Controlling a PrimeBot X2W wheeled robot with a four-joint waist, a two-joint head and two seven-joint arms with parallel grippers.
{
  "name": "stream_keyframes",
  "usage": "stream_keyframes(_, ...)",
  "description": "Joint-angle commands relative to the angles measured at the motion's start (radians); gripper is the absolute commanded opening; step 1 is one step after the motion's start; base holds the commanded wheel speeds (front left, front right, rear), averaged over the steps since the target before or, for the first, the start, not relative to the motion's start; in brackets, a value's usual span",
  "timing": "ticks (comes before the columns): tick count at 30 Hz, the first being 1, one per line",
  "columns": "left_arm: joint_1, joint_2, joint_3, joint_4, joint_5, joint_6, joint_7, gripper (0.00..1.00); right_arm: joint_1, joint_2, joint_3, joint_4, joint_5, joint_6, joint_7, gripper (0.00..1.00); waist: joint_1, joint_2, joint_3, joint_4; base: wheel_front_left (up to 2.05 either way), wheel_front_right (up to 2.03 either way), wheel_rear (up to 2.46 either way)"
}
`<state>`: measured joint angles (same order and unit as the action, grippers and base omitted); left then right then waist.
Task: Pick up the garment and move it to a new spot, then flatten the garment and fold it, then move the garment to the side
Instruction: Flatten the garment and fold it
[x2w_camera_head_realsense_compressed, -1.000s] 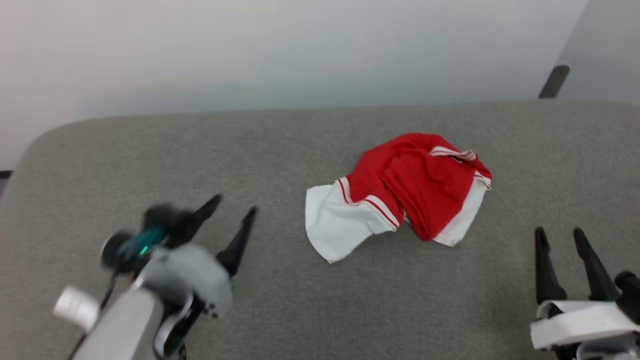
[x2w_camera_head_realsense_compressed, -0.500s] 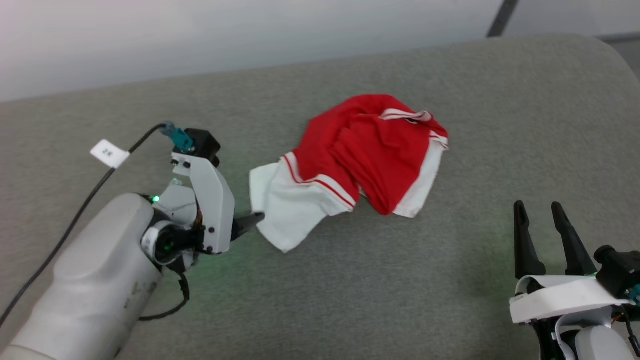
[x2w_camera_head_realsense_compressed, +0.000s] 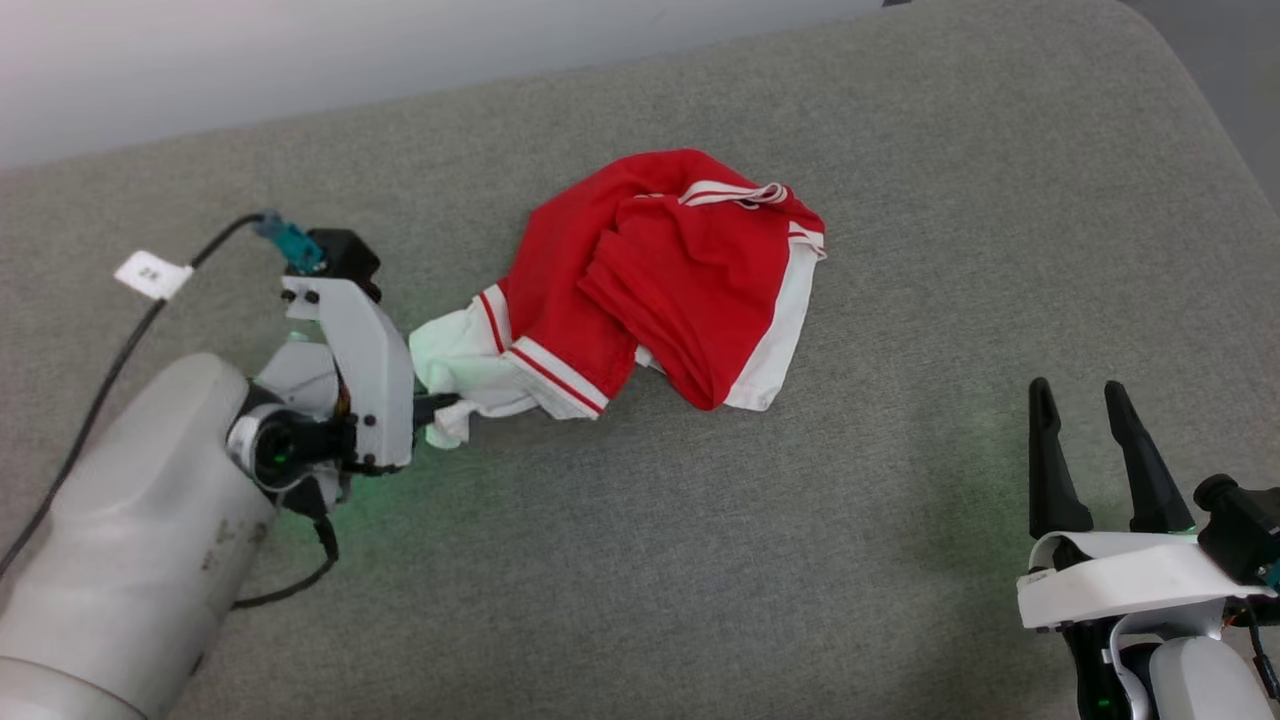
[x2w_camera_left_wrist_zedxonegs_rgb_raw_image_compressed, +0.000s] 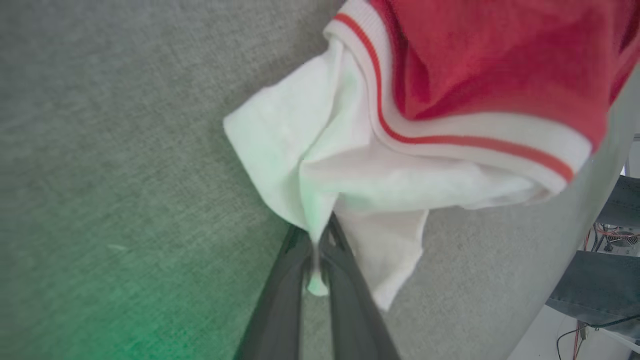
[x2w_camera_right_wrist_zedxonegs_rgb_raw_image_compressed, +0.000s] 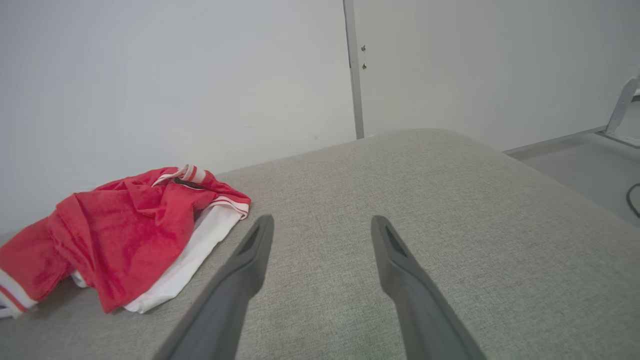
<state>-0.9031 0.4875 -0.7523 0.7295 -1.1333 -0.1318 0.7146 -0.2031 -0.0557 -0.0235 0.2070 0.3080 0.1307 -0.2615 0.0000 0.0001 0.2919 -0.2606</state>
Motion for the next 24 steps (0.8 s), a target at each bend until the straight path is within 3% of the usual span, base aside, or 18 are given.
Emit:
stream_keyframes(1, 0.011, -0.005, -0.012, 0.02, -0.001, 0.003, -0.012, 0.0, -0.003, 0.003, -0.004, -0.004, 0.002, 0.0, -0.005, 1.0, 0.0, -0.0001, -0.004, 0.004, 0.0, 0.0, 0.0)
stream_keyframes(8, -0.071, 0.052, 0.055, 0.113, -0.014, 0.004, -0.136, 0.0, 0.003, 0.004, 0.008, 0.008, 0.002, 0.0, -0.005, 1.0, 0.0, -0.0001, -0.034, 0.028, 0.0, 0.0, 0.0)
stream_keyframes(13, -0.118, 0.095, 0.064, 0.204, 0.035, 0.033, -0.233, 0.0, 0.0, 0.005, 0.017, 0.012, 0.004, 0.0, -0.005, 1.0, 0.0, -0.0001, -0.04, 0.03, 0.0, 0.0, 0.0)
stream_keyframes(19, -0.115, 0.12, 0.027, 0.295, 0.095, 0.048, -0.281, 0.0, 0.008, 0.005, 0.014, 0.007, 0.001, 0.0, -0.004, 1.0, 0.0, -0.0001, -0.036, 0.028, 0.0, 0.0, 0.0)
stream_keyframes(24, -0.099, 0.106, 0.003, 0.356, 0.118, 0.047, -0.306, 0.0, 0.006, 0.005, 0.014, 0.007, -0.004, 0.0, -0.004, 1.0, 0.0, -0.0001, -0.03, 0.028, 0.0, 0.0, 0.0)
